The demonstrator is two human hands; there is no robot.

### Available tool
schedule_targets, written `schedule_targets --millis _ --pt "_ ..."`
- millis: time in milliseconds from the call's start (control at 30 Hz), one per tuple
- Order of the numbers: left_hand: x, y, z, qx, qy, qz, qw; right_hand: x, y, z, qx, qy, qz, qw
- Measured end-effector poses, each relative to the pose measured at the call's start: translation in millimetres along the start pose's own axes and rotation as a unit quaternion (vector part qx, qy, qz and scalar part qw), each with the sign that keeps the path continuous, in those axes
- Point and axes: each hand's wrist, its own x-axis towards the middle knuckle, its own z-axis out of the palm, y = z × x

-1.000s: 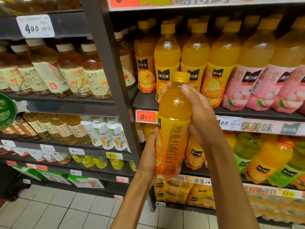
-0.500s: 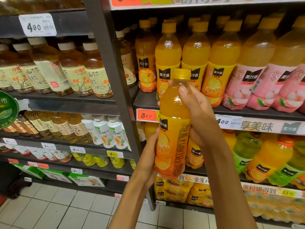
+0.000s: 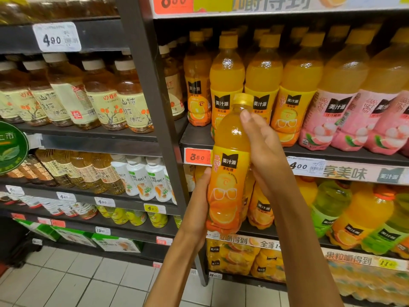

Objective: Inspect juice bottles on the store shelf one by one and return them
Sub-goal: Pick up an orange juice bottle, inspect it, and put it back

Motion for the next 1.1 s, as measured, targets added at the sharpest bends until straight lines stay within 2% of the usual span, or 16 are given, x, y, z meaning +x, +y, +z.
schedule_targets --millis 200,333,500,567,700,800,967,1100 --pt "0 -4 -2 0.015 0.009 -0.003 1.0 -1 5 -2 0.01 0.03 -0.004 1.0" --pt "-2 -4 -1 -0.047 0.007 -0.039 0.998 -4 6 -4 0.076 0.017 0.027 0.997" --pt "-7 2 1 -0.096 -0.061 -0.116 0.987 -4 4 -4 0.119 0.0 0.046 0.992" --pt "-6 3 1 -0.087 -0.044 -0.105 0.99 -3 3 -4 0.109 0.002 0.047 0.993" --pt "-3 7 3 -0.03 0.011 -0.042 0.999 0 -2 -4 0.02 0.026 0.014 0.999" --pt "-2 9 2 0.016 0.019 0.004 1.0 -1 -2 -2 -0.026 0.028 0.021 0.999" --pt "-1 4 5 0.024 0.015 0.013 1.0 -2 1 1 -0.036 0.062 0.033 0.997" --pt "2 2 6 0.003 0.01 -0.003 1.0 0 4 -2 -0.014 0.056 0.052 0.997"
